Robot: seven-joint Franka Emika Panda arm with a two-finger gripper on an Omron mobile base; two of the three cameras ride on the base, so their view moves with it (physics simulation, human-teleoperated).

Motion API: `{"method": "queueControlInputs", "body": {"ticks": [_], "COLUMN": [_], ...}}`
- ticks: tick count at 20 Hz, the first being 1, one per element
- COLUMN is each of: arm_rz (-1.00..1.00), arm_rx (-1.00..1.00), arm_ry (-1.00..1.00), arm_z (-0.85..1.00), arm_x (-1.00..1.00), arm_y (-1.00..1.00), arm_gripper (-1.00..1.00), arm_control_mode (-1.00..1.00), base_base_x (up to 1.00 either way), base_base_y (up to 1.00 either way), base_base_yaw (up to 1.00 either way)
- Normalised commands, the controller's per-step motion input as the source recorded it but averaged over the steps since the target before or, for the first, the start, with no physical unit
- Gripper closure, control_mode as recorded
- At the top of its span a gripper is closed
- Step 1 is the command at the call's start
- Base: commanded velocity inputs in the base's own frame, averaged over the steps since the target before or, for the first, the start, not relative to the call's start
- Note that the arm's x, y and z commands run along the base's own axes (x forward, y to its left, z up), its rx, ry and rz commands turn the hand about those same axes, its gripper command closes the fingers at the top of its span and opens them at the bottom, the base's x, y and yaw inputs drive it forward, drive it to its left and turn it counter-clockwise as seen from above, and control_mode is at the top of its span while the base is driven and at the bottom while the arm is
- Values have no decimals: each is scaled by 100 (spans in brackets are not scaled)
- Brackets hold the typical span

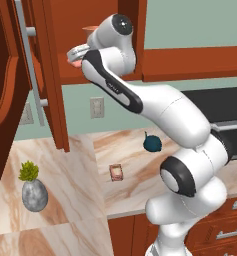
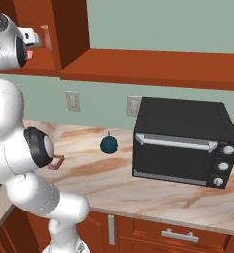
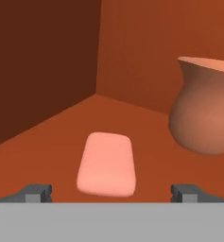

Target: Pick the bar soap and bar soap from the cabinet and place them on the counter.

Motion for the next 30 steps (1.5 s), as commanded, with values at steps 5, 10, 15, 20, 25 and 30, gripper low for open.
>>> {"method": "queueControlInputs", "body": {"ticks": [5,10,15,20,25,30], "arm_rz": [-1,-1,-1,-1,-1,-1], "arm_rx": [0,0,0,0,0,0], "arm_ry": [5,5,6,6,7,6], "arm_z": [-13,-12,-8,-7,-12,-13], "arm_x": [19,22,27,26,27,17], "arm_y": [4,17,16,5,7,13], "arm_gripper": [-100,-100,-100,-100,-100,100], "arm_control_mode": [-100,-100,-100,-100,-100,-100], "base_base_x": [0,0,0,0,0,0], "base_base_y": [0,0,0,0,0,0], "base_base_yaw": [0,0,0,0,0,0]}}
